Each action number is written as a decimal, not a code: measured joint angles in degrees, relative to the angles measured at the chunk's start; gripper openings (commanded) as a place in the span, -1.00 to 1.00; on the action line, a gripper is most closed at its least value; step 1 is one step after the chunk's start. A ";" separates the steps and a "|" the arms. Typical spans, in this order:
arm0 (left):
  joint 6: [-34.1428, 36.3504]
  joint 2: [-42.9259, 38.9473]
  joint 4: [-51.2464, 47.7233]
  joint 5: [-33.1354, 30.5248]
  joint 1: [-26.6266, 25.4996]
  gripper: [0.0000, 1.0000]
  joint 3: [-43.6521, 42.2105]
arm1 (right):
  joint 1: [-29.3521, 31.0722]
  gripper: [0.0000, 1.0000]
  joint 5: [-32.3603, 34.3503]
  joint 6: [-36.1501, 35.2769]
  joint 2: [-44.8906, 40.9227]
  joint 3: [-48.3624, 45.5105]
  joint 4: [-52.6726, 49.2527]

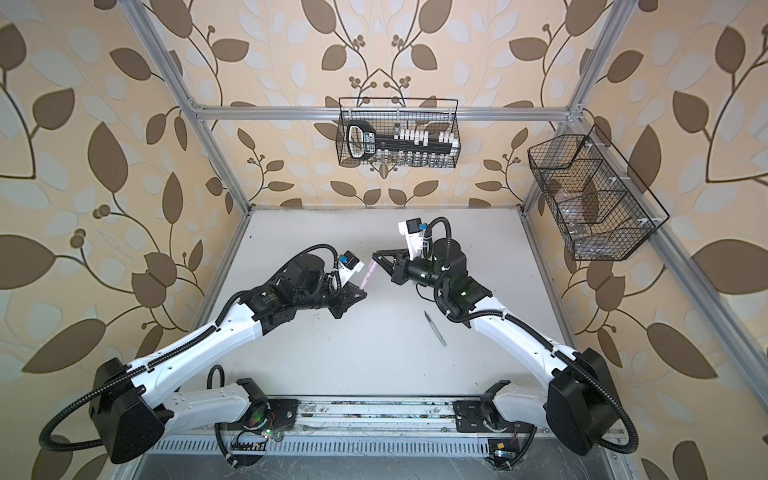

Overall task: Insert the pens into the pen caps
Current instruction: 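Carry the capped pink pen with the left gripper toward the brown pen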

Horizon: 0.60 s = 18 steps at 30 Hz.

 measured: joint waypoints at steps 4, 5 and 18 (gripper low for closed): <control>1.51 0.52 -1.33 -0.76 0.07 -1.00 1.46 | 0.35 -1.00 1.40 1.14 -0.24 -1.81 3.85; 1.75 0.52 -1.51 -0.85 0.07 -1.00 1.51 | 0.48 -1.00 1.64 1.55 -0.26 -2.45 5.03; 4.00 0.13 -2.99 1.07 1.16 -1.00 1.66 | 0.48 -1.00 2.01 4.87 -2.14 -5.97 9.27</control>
